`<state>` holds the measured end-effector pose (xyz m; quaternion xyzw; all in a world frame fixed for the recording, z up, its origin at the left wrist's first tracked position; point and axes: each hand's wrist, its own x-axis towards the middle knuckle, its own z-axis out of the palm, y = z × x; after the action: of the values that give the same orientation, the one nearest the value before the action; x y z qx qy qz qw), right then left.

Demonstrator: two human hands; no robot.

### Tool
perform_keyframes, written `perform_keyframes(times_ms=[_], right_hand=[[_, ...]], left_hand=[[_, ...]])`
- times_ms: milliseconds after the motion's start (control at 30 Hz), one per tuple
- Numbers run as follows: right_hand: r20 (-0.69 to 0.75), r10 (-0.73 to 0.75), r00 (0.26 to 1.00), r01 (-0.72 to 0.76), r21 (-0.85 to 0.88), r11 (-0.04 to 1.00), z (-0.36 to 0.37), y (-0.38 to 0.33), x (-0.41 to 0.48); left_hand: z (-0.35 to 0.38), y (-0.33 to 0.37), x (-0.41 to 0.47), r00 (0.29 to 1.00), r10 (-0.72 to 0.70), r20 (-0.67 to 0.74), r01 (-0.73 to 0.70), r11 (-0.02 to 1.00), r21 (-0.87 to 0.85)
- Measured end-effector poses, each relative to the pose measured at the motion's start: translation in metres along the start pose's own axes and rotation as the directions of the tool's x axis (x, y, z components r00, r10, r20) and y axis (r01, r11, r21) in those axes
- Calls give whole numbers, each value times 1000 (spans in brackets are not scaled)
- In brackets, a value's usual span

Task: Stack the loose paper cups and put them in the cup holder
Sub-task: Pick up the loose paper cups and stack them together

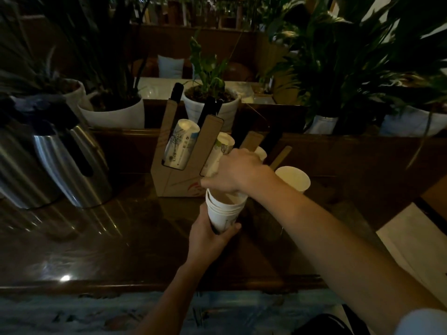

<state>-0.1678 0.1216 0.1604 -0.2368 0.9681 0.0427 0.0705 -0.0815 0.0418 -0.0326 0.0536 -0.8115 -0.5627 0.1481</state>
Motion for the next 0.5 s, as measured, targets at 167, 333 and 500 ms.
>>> perform_keyframes(times_ms=[167,333,500], right_hand=[[-44,70,997,-72,-49,996,23,0,-1],[-162,114,980,-72,244,967,19,63,-8],[-52,341,938,-317,263,911,28,141,-17]], left_hand=[[2,-3,0,1000,-10,14,10,1000,-15],[9,-5,-3,999,-24,23,25,1000,-7],[5,-2,-3,1000,-19,18,19,1000,-12]])
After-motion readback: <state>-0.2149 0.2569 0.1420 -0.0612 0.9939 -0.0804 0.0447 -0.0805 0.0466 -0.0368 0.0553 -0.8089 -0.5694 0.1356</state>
